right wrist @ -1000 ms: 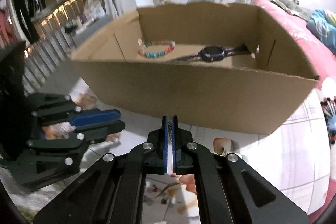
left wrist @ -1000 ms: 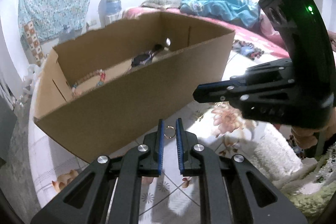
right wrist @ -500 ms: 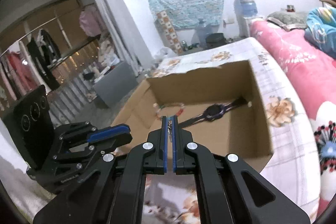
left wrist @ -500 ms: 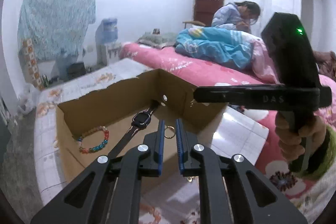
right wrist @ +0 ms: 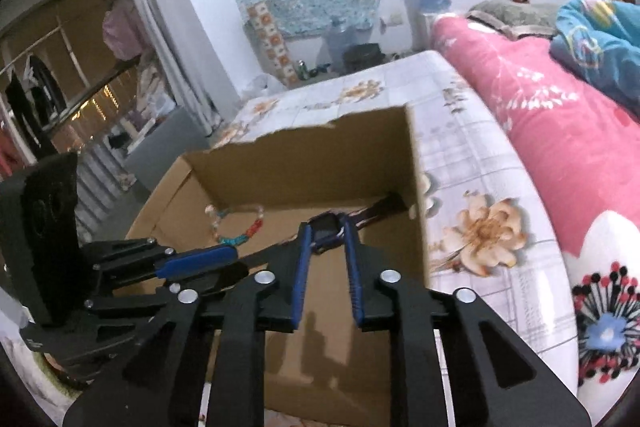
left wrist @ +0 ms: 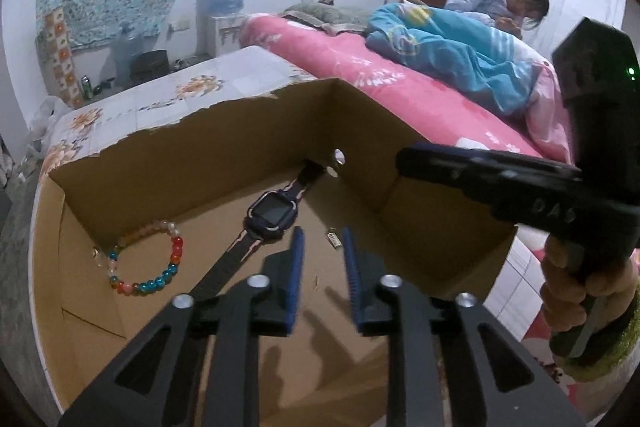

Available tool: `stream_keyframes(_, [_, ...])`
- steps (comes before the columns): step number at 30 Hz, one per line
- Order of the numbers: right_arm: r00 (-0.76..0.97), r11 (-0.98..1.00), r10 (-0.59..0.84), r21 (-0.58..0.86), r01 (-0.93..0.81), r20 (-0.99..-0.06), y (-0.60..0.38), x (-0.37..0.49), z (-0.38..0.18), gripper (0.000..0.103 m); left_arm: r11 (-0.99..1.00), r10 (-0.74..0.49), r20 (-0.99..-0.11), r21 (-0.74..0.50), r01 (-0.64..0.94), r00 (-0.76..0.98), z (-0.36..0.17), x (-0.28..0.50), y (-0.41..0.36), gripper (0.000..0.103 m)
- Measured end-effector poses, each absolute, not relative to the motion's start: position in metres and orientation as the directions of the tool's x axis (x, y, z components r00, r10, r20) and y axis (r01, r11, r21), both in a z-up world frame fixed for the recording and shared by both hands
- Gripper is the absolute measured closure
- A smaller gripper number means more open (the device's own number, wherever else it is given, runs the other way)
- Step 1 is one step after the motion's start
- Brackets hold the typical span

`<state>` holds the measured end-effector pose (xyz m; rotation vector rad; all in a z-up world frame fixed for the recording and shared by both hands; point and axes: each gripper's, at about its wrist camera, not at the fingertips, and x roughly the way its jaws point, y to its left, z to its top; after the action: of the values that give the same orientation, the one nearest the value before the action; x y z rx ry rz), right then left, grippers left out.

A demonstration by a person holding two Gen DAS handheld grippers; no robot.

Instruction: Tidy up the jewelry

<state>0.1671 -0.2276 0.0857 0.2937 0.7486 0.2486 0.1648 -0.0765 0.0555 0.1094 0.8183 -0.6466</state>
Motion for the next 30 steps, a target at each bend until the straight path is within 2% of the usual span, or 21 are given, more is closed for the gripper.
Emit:
stream_keyframes(10, [0.773,0.932,0.259,0.359,-0.043,-0.579,-0.261,0.127,0.106,0.08,0.82,-0.505,-0.645,-0.151,0.552,0.573,0.074,0.151,-0.048,0.081])
stream_keyframes(24, [0.78,0.951,0.222,0.308,-0.039,-0.585,-0.245,0.069,0.112,0.06,0.786,-0.58,-0.536,-0.172,0.593,0.613,0.091,0.088,0.002,0.081])
stream_keyframes(30, [0.762,0.966,0.187,0.259,-0.026,-0.62,-0.235,0.048,0.103,0.058,0.734,-0.62,-0.554,-0.162,0.659,0.555,0.078,0.054,0.006,0.078])
